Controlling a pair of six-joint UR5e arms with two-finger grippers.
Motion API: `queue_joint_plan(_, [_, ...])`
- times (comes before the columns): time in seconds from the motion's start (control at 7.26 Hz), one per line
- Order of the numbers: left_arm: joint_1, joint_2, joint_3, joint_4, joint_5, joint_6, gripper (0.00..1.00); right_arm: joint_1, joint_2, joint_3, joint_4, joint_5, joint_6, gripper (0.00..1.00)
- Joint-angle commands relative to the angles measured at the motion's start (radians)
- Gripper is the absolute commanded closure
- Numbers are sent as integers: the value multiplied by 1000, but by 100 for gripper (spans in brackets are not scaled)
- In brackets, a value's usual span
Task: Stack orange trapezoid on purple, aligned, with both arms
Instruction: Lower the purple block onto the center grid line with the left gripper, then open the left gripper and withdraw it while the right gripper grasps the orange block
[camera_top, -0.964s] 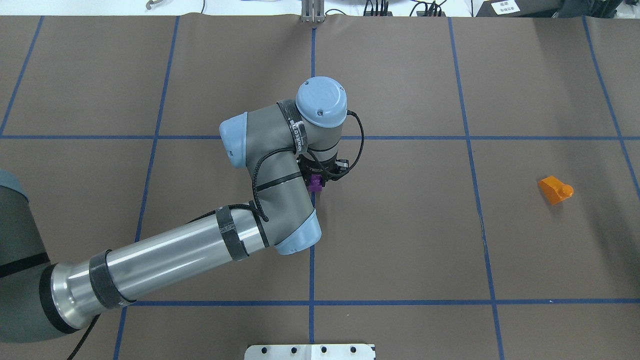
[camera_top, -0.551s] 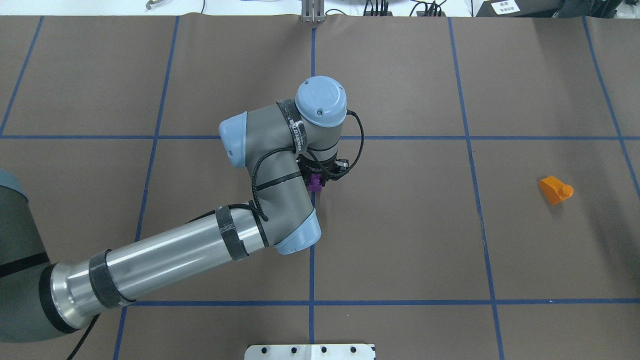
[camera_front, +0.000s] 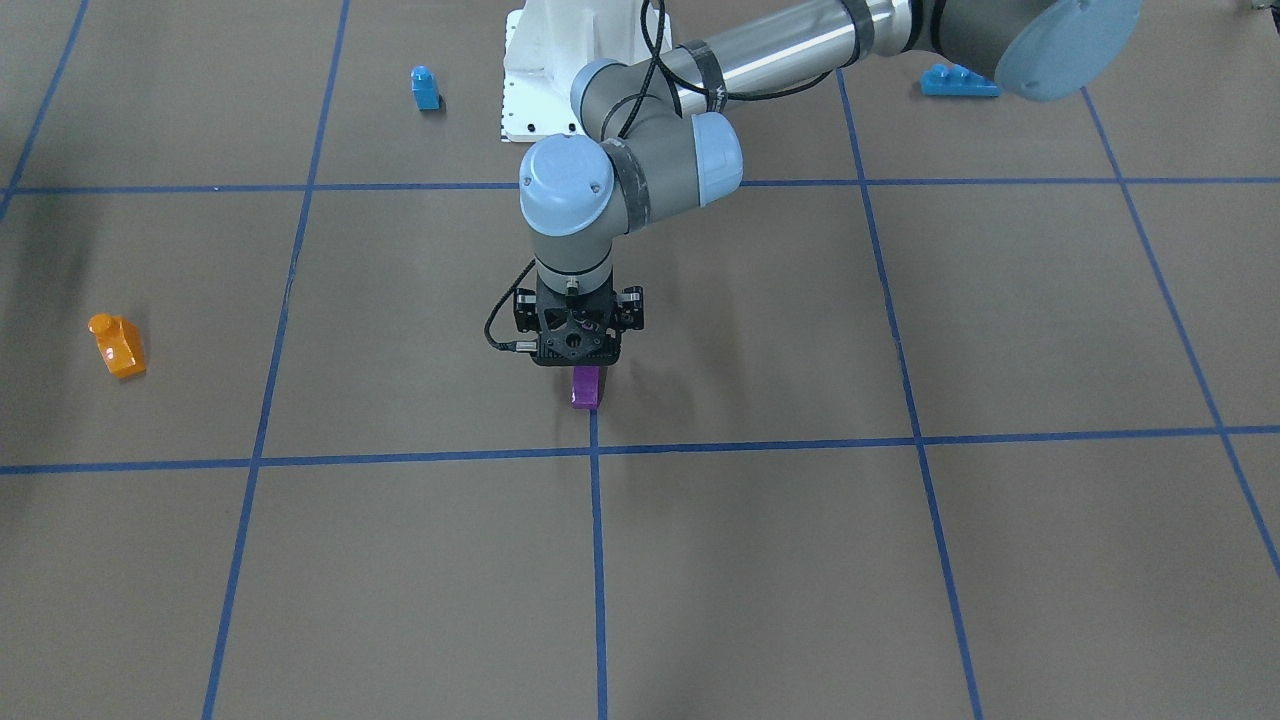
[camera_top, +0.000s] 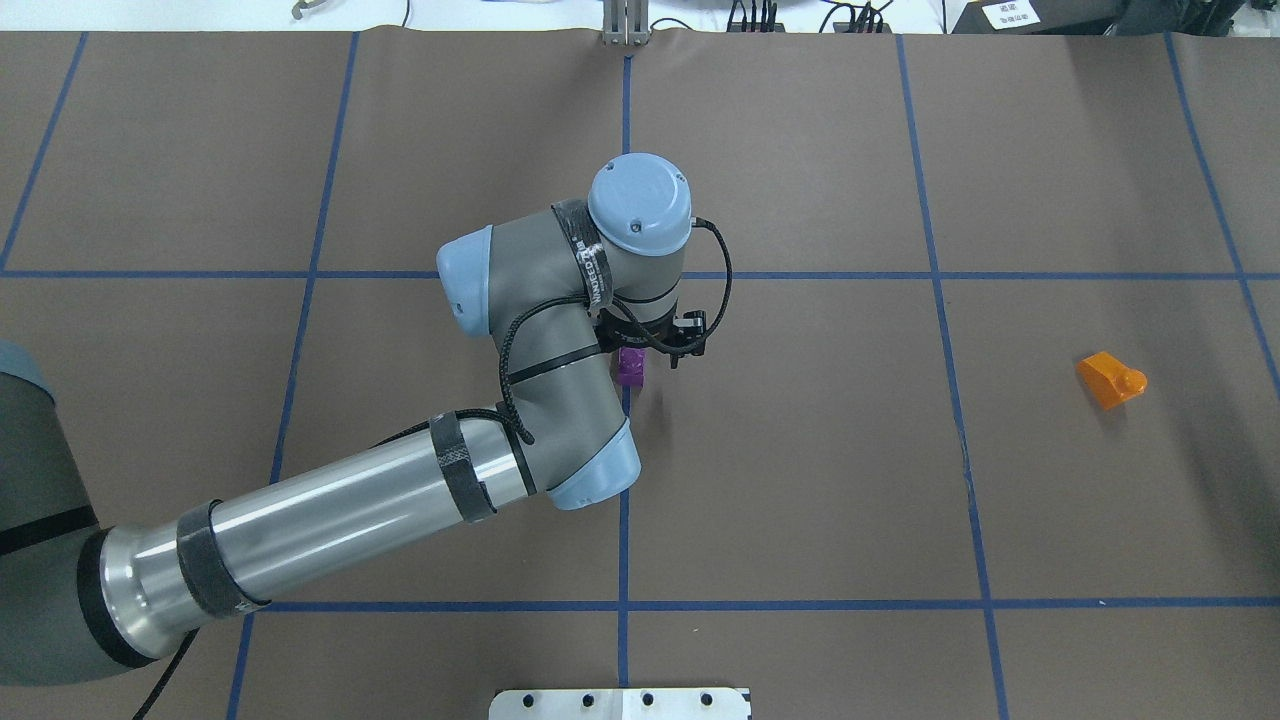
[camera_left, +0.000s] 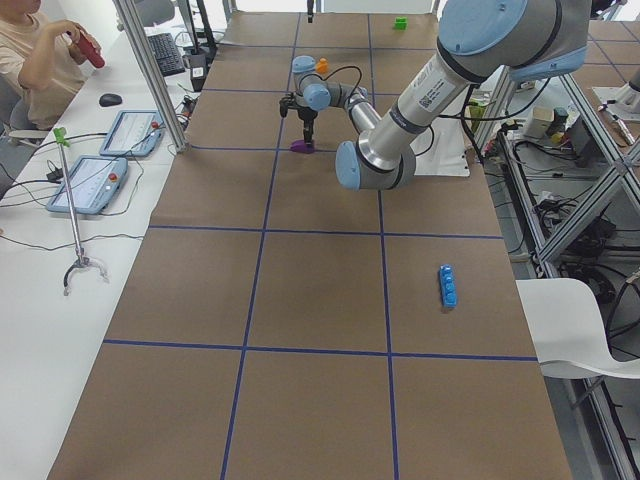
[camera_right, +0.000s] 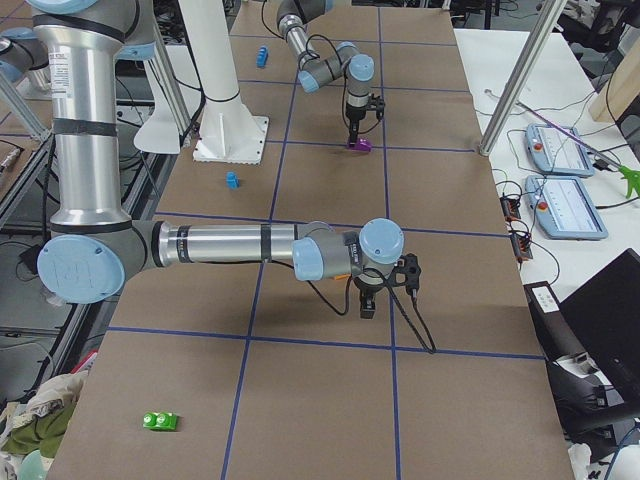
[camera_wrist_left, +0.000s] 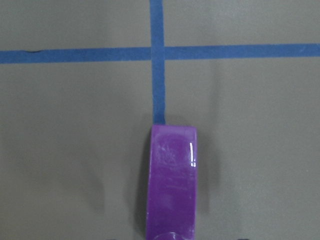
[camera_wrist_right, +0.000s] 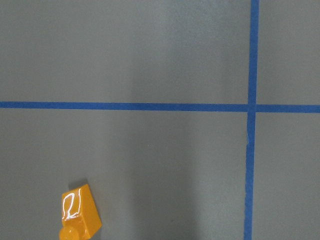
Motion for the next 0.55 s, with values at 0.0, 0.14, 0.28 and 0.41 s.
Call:
queue_joint_plan(0.0, [-19,-2,-35,8,-1,-4,0,0,2,4,1,-3,4,0])
queue_joint_plan(0.14, [-39,5,-94,16,-6,0,0,-12,11,23,1,-3,55,0])
queue_joint_plan(0.28, [-59,39,-139,36,-11,10,0,-44,11,65,2,-7,136,0])
queue_joint_plan(0.41, [-89,91,-183,33,-50,16,0,-84,11,99,2,-10,187,0])
